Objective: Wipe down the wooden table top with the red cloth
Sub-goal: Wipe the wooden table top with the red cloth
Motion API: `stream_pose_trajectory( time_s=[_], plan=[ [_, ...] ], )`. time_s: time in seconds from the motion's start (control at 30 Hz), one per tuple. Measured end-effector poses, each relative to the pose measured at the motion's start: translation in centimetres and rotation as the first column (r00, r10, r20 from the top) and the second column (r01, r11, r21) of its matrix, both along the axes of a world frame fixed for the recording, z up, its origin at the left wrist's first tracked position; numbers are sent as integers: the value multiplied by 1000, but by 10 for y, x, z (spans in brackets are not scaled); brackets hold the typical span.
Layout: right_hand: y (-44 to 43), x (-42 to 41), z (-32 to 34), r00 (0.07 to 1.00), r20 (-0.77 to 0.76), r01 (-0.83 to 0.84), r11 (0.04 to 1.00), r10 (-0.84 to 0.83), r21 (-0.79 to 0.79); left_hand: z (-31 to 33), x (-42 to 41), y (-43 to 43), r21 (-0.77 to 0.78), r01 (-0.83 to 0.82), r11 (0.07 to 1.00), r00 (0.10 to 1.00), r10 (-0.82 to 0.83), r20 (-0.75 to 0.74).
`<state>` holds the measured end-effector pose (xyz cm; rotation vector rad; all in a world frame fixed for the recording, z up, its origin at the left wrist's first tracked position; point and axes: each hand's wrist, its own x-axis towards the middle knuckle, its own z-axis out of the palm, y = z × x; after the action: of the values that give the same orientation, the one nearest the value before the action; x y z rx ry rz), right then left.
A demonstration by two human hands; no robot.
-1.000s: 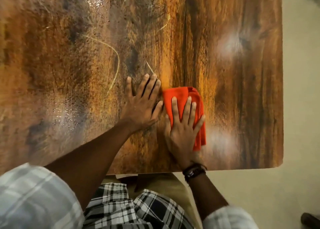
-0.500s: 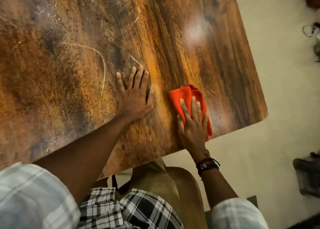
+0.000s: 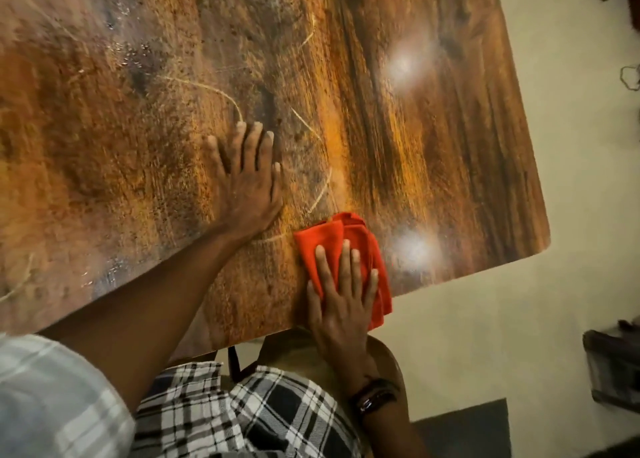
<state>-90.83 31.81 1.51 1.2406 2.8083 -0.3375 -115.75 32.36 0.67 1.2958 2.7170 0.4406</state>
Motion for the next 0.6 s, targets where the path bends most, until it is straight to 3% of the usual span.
stream_pose_trajectory(
  time_s=[0.2, 0.43, 0.6],
  plan=[
    [52, -57, 0, 997, 1, -79, 996, 79, 34, -5, -1, 1, -17, 44, 999, 999, -44, -21],
    [149, -192, -19, 998, -56, 23, 991, -16, 129, -13, -2, 1, -32, 59, 998, 998, -60, -22],
    [166, -205, -15, 998, -37, -38, 994, 43, 104, -12, -1, 0, -37, 53, 998, 999, -53, 3]
  ],
)
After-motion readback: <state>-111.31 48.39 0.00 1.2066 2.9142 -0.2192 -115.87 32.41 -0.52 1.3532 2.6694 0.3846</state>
